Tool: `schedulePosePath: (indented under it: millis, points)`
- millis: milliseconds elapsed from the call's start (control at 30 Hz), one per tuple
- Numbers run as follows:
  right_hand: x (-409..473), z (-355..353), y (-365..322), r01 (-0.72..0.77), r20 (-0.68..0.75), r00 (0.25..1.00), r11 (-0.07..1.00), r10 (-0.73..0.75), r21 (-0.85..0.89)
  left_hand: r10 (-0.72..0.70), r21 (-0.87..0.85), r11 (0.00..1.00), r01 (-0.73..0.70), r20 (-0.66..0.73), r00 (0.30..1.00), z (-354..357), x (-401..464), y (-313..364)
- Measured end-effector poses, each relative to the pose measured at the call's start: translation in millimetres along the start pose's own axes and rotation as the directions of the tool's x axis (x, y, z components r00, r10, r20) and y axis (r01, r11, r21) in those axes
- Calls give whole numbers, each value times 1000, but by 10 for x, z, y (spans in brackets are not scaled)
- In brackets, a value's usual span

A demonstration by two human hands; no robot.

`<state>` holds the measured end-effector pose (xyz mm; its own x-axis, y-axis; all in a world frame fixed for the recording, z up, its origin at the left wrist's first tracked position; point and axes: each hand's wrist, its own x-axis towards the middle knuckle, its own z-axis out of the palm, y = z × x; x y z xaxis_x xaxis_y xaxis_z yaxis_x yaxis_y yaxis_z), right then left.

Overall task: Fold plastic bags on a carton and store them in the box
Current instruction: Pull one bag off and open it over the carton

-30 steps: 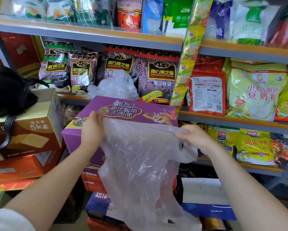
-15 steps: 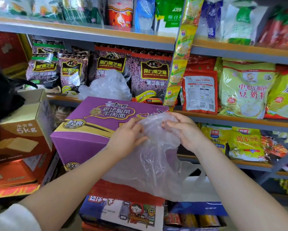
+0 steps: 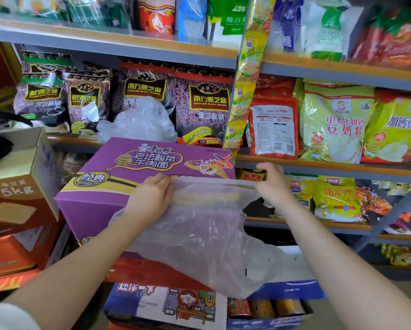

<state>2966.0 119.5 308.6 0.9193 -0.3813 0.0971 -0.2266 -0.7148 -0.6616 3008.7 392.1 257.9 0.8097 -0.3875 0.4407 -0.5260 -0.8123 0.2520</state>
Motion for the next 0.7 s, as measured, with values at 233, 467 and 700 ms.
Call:
schedulePosePath:
  millis: [233,467,700]
  points:
    - [-414,510,-498,794,544,606,481,-580,-372,-2,-166,986,28,153,988,-134,58,-15]
    - [-308,543,-428,714,473,668,674,-575,-189,68,-53,997,-60,156,985,-398,-348,-152]
    - [-191,262,-571,585,499,729,805,-470,-97,189,-121,976,-181,57,980,-489,-274,-523]
